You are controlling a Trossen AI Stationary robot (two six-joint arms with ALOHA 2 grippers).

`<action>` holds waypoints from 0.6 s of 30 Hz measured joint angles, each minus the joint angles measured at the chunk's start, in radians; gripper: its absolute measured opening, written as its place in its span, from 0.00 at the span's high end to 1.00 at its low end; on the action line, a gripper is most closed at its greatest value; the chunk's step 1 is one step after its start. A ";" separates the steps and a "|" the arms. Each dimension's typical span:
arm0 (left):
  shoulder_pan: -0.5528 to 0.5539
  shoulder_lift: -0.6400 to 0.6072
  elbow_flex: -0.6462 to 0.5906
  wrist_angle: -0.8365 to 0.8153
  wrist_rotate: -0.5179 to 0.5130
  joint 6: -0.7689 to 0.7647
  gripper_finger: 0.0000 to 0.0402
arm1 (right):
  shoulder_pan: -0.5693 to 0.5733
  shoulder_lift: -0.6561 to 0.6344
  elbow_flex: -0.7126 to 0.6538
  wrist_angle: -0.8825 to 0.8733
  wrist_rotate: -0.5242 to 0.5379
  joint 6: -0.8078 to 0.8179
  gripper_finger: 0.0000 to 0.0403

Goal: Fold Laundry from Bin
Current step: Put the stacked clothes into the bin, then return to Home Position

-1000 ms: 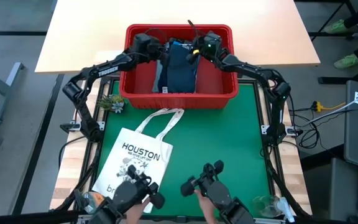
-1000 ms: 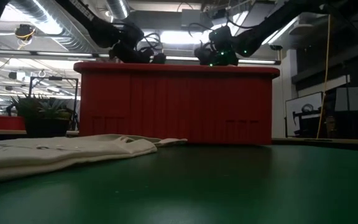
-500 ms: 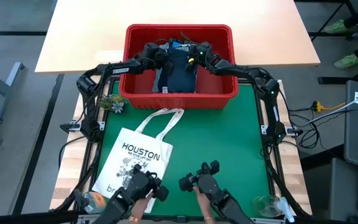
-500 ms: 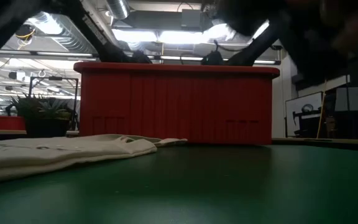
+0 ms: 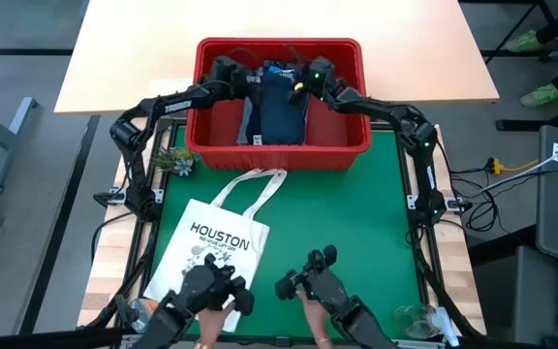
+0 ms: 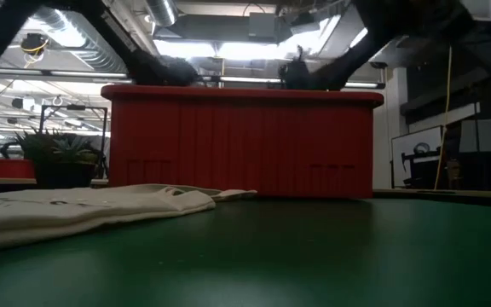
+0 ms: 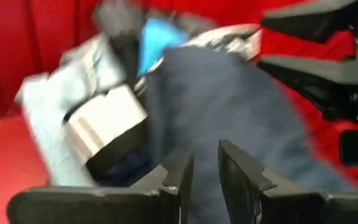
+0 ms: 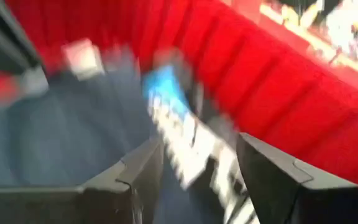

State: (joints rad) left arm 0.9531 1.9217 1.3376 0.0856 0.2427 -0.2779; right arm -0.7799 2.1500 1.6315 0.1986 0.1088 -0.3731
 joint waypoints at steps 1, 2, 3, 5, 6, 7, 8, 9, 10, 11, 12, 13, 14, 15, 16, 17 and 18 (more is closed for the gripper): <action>0.000 -0.022 0.000 -0.001 0.022 -0.008 0.83 | 0.001 -0.018 0.013 0.003 -0.023 0.000 0.49; 0.000 -0.045 0.000 -0.001 0.047 -0.008 0.83 | 0.001 -0.035 0.028 0.009 -0.050 0.000 0.49; -0.002 -0.075 0.000 -0.005 0.067 -0.005 0.83 | 0.001 -0.053 0.041 0.012 -0.082 0.000 0.49; -0.002 -0.140 0.000 -0.018 0.087 -0.002 0.83 | 0.001 -0.091 0.060 0.006 -0.151 0.000 0.49; -0.003 -0.178 0.000 -0.030 0.090 -0.001 0.83 | 0.001 -0.112 0.067 0.000 -0.181 0.000 0.49; -0.003 -0.214 0.000 -0.044 0.091 0.001 0.83 | 0.001 -0.136 0.075 -0.007 -0.212 0.000 0.49; -0.005 -0.252 0.000 -0.058 0.091 0.013 0.83 | 0.001 -0.166 0.081 -0.017 -0.247 0.000 0.49; -0.007 -0.290 0.000 -0.079 0.092 0.036 0.83 | 0.001 -0.197 0.085 -0.029 -0.282 0.001 0.49; -0.008 -0.329 0.000 -0.107 0.091 0.065 0.83 | 0.001 -0.230 0.089 -0.038 -0.324 0.001 0.49; -0.010 -0.371 0.000 -0.134 0.091 0.096 0.83 | 0.001 -0.263 0.090 -0.053 -0.378 0.001 0.49; -0.014 -0.415 0.000 -0.163 0.091 0.125 0.83 | 0.001 -0.295 0.090 -0.069 -0.433 0.001 0.49; -0.018 -0.458 0.000 -0.198 0.092 0.154 0.83 | 0.001 -0.328 0.091 -0.090 -0.489 0.001 0.49; -0.024 -0.500 0.000 -0.235 0.092 0.180 0.83 | 0.001 -0.356 0.090 -0.117 -0.542 0.000 0.49; -0.028 -0.543 0.000 -0.276 0.092 0.206 0.83 | 0.001 -0.388 0.090 -0.140 -0.597 0.000 0.49; -0.034 -0.584 0.000 -0.318 0.092 0.232 0.83 | 0.001 -0.418 0.090 -0.165 -0.643 0.000 0.49; -0.040 -0.624 0.000 -0.362 0.091 0.258 0.83 | 0.002 -0.451 0.089 -0.185 -0.680 -0.002 0.49; -0.048 -0.664 0.000 -0.405 0.090 0.283 0.83 | 0.002 -0.485 0.089 -0.208 -0.707 -0.007 0.49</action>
State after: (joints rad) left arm 0.9053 1.2579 1.3376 -0.3198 0.3323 0.0049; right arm -0.7780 1.6649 1.7210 -0.0096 -0.5984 -0.3804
